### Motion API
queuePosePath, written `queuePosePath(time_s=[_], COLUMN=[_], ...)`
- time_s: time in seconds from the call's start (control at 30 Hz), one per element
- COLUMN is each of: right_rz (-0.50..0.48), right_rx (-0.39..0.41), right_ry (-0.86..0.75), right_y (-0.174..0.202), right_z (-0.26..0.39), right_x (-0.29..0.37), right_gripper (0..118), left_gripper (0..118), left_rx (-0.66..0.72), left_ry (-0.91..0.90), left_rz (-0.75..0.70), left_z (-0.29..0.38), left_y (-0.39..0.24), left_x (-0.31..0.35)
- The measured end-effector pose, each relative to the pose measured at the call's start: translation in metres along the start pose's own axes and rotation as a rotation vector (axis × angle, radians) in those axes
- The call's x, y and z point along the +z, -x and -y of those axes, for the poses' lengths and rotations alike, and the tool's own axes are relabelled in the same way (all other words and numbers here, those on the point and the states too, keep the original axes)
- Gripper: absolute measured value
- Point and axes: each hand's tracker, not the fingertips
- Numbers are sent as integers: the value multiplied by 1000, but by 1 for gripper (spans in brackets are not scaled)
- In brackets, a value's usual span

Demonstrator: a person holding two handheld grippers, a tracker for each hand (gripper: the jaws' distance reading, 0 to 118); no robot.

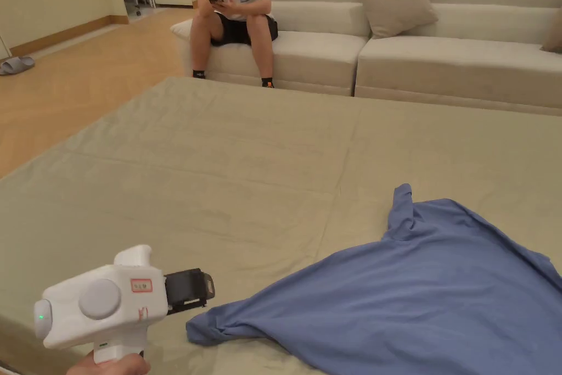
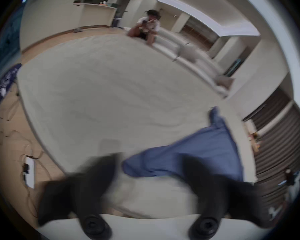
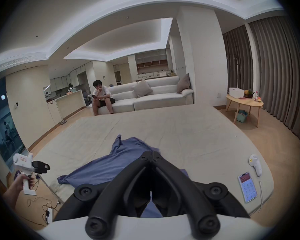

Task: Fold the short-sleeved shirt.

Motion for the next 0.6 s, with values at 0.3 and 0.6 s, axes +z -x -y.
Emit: queuePosePath(time_s=[0.3,0.6], right_rz=[7,-25], right_rx=[-5,-10], right_ry=[123,219], right_y=[-2,-12], right_z=[27,42], right_x=[-32,-121], right_gripper=[0,0], left_gripper=[75,4], left_rx=[-79,-115], left_ry=[178,125], left_rz=[-136,33], left_z=[30,51], left_y=[-30,-62], left_x=[-80,-69])
